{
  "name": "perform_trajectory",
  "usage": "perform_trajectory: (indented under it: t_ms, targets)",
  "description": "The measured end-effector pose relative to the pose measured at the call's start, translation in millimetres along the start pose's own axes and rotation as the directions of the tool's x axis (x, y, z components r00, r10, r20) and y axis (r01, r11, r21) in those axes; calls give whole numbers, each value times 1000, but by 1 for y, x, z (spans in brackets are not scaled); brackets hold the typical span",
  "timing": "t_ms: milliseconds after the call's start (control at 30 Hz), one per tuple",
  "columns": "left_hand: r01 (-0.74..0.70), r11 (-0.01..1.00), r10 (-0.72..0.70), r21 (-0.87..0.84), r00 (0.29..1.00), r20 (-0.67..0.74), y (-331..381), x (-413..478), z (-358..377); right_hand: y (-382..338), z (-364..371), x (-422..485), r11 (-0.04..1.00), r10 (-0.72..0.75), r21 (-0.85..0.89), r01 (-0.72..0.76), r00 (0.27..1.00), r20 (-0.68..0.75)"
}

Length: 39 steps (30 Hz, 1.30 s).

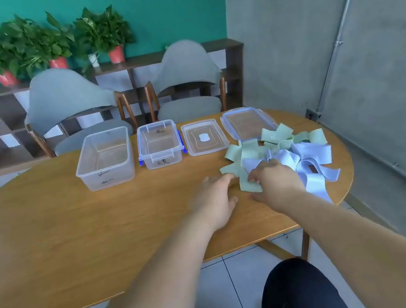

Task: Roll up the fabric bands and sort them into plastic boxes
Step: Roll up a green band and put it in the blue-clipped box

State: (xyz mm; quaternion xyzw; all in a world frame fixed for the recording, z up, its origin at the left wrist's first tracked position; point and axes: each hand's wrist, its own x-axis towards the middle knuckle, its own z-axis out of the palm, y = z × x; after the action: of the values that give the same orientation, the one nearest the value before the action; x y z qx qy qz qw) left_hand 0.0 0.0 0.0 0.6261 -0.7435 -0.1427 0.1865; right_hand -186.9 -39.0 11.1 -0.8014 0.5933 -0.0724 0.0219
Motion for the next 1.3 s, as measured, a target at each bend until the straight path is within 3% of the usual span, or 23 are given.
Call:
perform_trajectory:
  t_ms: [133,233,467,600,733,1000,1100,1300]
  targets:
    - [58,997,-59,-41,998,-32,0,2,10,-5,9,-2,980,53,-188,-58,998,-30]
    - [93,990,-95,-107,995,-16,-4,6,16,-3,17,3,981,44,-184,-61,994,-96]
    - [94,961,-117,-259,990,-76,-6,21,12,-2,17,18,976,8,213,49,965,-261]
    - [71,908,-155,-412,973,-172,-7,27,2,-6,13,28,897,57,438,60,966,-251]
    - [63,805,-197,-589,967,-165,-10,30,-11,-8,6,30,833,78,551,44,978,-196]
    - [179,669,-297,-722,954,-39,-14,25,-23,-20,6,22,844,-44,529,90,994,-98]
    - [198,608,-336,-769,942,-23,-12,21,-27,-29,5,20,885,-93,446,135,989,-115]
    - [166,495,-363,-853,931,-29,-10,15,-50,-37,-3,25,847,-74,511,147,984,-160]
